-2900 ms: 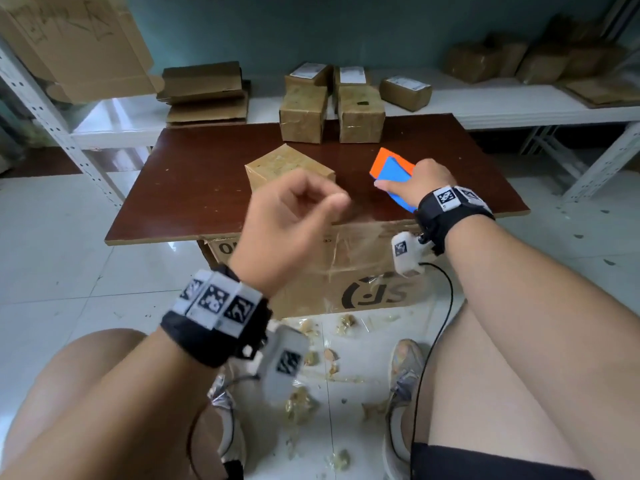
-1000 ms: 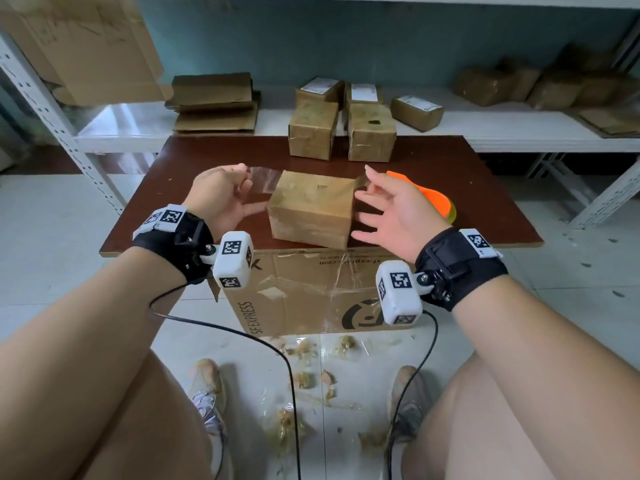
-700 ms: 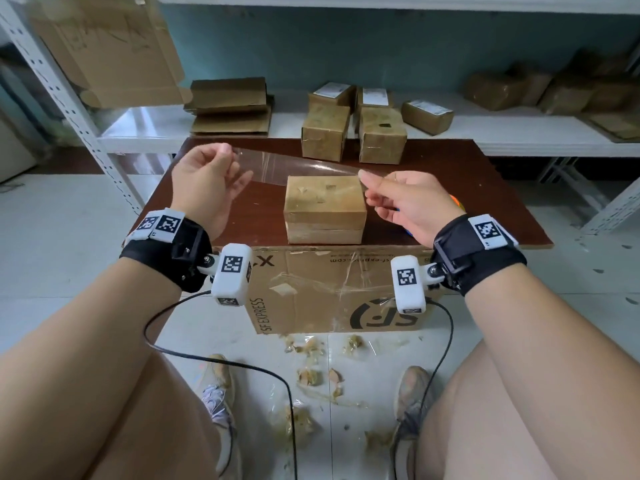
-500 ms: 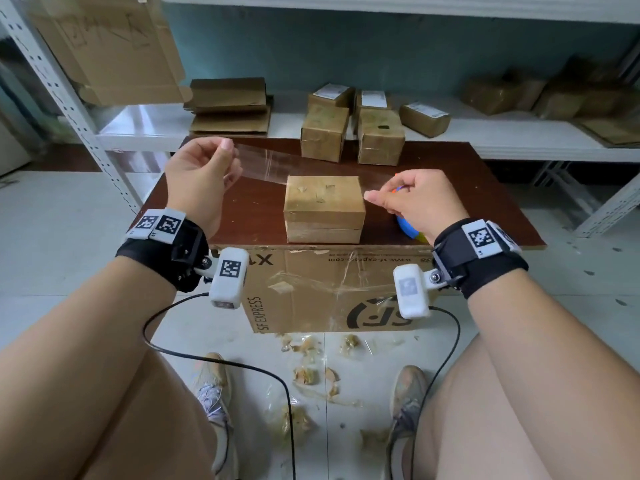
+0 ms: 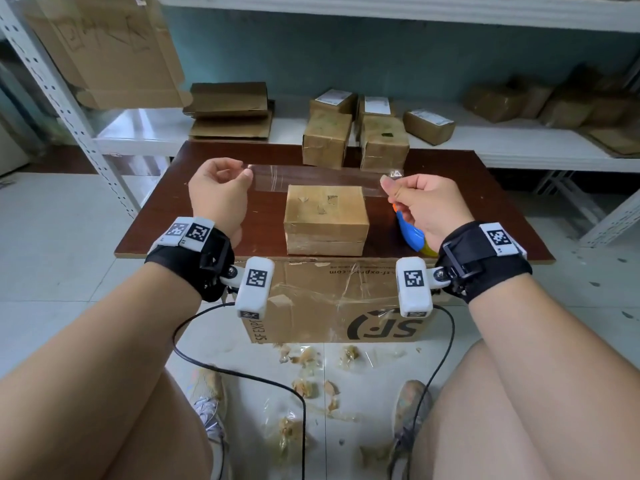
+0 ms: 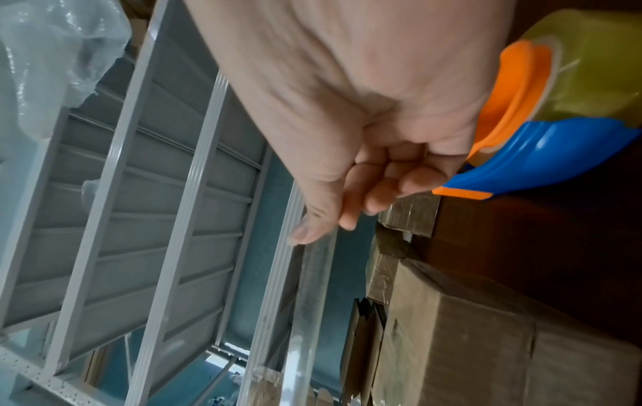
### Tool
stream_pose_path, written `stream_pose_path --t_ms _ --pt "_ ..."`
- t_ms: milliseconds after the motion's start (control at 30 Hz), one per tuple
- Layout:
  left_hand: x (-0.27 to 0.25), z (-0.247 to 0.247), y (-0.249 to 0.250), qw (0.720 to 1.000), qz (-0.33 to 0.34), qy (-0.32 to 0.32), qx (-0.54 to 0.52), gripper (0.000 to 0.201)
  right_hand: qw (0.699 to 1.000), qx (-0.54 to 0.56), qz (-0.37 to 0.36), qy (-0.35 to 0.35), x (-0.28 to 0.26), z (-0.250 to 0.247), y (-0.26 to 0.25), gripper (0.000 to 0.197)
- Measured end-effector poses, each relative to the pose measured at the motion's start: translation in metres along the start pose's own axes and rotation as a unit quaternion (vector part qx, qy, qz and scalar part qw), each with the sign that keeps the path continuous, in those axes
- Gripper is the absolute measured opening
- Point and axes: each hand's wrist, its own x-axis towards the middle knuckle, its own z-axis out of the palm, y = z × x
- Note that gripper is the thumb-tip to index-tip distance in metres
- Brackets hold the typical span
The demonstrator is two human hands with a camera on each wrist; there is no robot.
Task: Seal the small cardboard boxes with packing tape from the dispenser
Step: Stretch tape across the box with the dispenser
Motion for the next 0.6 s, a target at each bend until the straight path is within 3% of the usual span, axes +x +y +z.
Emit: stream_pose_path --t_ms 100,300,433,467,533,600 --pt "0.005 0.003 0.0 1.0 0.002 0.02 -0.003 0.014 0.998 -0.01 -0.049 0.027 0.005 0.008 -0.002 0.027" --pt "0.014 0.003 -0.001 0.996 -0.074 0.012 -0.058 0.017 0.992 -0.014 -0.107 0.064 0.014 0.01 -0.003 0.029" --pt "0.017 0.0 -0.003 0.989 -0.121 -0.016 -0.089 0.054 0.988 -0.006 -0.116 0.104 0.016 0.008 -0.001 0.029" --pt "0.018 -0.001 -0.003 0.987 -0.132 -0.024 -0.084 0.051 0.987 -0.008 -0.117 0.112 0.016 0.006 0.0 0.03" --pt "0.017 -0.001 -0.001 0.988 -0.137 -0.03 -0.07 0.024 0.988 -0.024 -0.107 0.112 0.017 0.004 0.004 0.037" --pt "0.014 -0.002 0.0 0.99 -0.129 -0.016 -0.059 0.006 0.991 -0.034 -0.086 0.097 0.016 0.005 0.007 0.031"
